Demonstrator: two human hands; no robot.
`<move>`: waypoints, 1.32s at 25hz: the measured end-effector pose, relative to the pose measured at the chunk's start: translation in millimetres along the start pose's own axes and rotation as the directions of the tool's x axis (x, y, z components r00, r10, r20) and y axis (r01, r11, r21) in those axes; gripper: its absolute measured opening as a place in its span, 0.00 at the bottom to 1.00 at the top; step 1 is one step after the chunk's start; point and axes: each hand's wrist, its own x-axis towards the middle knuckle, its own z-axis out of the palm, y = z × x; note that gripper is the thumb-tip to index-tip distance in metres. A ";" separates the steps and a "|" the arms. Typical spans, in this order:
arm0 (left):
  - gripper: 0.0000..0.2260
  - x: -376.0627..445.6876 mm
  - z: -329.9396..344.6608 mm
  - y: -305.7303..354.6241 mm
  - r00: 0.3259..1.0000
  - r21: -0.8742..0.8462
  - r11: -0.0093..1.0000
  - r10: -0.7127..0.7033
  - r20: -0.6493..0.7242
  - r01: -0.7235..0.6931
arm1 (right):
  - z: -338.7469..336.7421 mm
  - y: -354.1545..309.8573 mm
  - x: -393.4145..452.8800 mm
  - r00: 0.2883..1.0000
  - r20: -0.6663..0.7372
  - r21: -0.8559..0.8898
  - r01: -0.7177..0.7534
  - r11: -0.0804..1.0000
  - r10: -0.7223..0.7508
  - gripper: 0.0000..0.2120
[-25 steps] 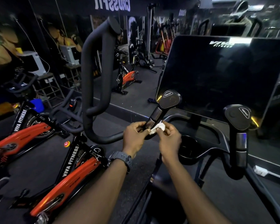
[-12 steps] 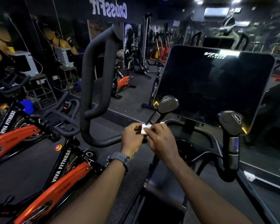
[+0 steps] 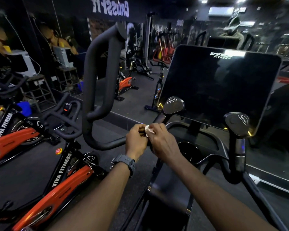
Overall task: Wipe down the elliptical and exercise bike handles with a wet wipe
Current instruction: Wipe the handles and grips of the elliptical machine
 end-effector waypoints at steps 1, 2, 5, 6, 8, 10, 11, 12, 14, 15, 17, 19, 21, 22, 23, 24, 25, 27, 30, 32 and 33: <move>0.14 0.4 0.1 2.1 1.000 -0.003 1.000 -0.002 0.009 0.002 | -7.3 9.7 7.5 0.999 -0.021 0.003 -0.029 1.000 0.029 0.19; 0.15 0.5 0.1 4.4 1.000 -0.021 1.000 -0.012 0.015 0.013 | -14.1 19.1 16.6 0.992 -0.079 0.015 -0.102 0.995 0.103 0.19; 0.16 1.9 0.2 5.2 0.998 -0.070 0.996 -0.056 -0.014 0.055 | -7.6 16.7 25.7 0.996 -0.090 -0.052 -0.026 0.998 0.021 0.13; 0.17 1.6 -0.4 4.1 0.997 -0.087 0.994 -0.072 -0.023 0.070 | 4.7 5.3 17.5 0.994 0.005 -0.095 0.106 0.990 -0.106 0.12; 0.19 0.6 -2.0 -0.1 0.996 -0.114 0.990 -0.082 -0.018 0.079 | 18.6 -3.5 1.5 0.975 0.059 -0.147 0.220 0.964 -0.213 0.14; 0.18 -0.2 -2.0 -0.4 0.998 -0.111 0.992 -0.063 0.013 0.064 | 7.7 9.1 4.5 0.997 -0.042 -0.174 0.062 0.983 -0.071 0.15; 0.18 -0.5 -2.1 0.3 0.998 -0.095 0.994 -0.059 0.020 0.061 | 1.1 16.4 10.4 0.995 -0.100 -0.184 -0.023 0.983 0.005 0.17; 0.18 -0.4 -1.7 0.1 0.998 -0.100 0.993 -0.060 0.015 0.061 | -2.5 18.0 14.8 0.993 -0.115 -0.203 -0.039 0.978 0.016 0.18; 0.17 -0.1 -1.5 -5.0 0.998 -0.100 0.993 -0.067 0.000 0.067 | 10.3 9.4 7.9 0.993 0.014 -0.223 0.120 0.967 -0.120 0.19; 0.17 -0.7 -1.5 -6.9 0.998 -0.097 0.993 -0.069 0.000 0.069 | 18.7 4.4 1.0 0.971 0.058 -0.187 0.240 0.953 -0.234 0.19; 0.17 0.6 -1.0 -11.2 0.998 -0.093 0.993 -0.070 0.007 0.071 | 16.8 10.6 -1.4 0.958 -0.002 -0.128 0.286 0.950 -0.288 0.18; 0.17 1.5 -0.3 -11.7 0.998 -0.069 0.996 -0.055 0.021 0.056 | 3.8 23.3 3.6 0.980 -0.164 -0.107 0.098 0.989 -0.115 0.18; 0.16 0.5 1.4 -10.5 0.999 -0.029 0.999 -0.036 0.027 0.037 | 5.4 23.2 1.2 0.966 -0.257 -0.061 -0.012 0.998 -0.004 0.19; 0.15 0.4 2.2 -12.1 0.999 -0.012 0.999 -0.033 0.027 0.033 | 15.7 15.2 -6.0 0.971 -0.240 -0.059 0.003 0.998 -0.017 0.20; 0.15 0.3 3.0 -13.6 0.999 -0.002 1.000 -0.024 0.027 0.024 | 27.3 6.8 -15.4 0.982 -0.184 -0.032 0.040 0.999 -0.046 0.22; 0.16 0.8 3.6 -15.0 0.999 0.008 1.000 -0.013 0.030 0.013 | 37.8 1.5 -24.2 0.989 -0.138 -0.004 0.049 0.999 -0.049 0.25; 0.15 1.6 3.9 -16.4 0.999 0.012 1.000 -0.003 0.034 0.003 | 43.8 -2.1 -30.7 0.995 -0.098 0.038 0.001 0.999 0.003 0.27; 0.15 3.6 4.1 -17.3 1.000 0.016 1.000 -0.007 0.023 0.006 | 46.6 -13.1 -36.8 0.977 -0.079 0.187 -0.182 0.965 0.200 0.29; 0.17 0.9 5.2 -16.9 1.000 0.018 1.000 -0.019 0.004 0.019 | 39.5 -43.9 -33.9 0.850 0.088 0.623 -0.453 0.637 0.519 0.32; 0.18 2.2 5.2 -18.9 1.000 0.029 1.000 -0.010 0.001 0.010 | 28.1 -45.1 -16.6 0.738 0.224 0.882 -0.431 0.189 0.636 0.31; 0.18 3.3 5.4 -21.7 1.000 0.030 1.000 -0.007 0.009 0.007 | 25.9 -37.4 -10.7 0.703 0.265 0.933 -0.361 0.010 0.660 0.27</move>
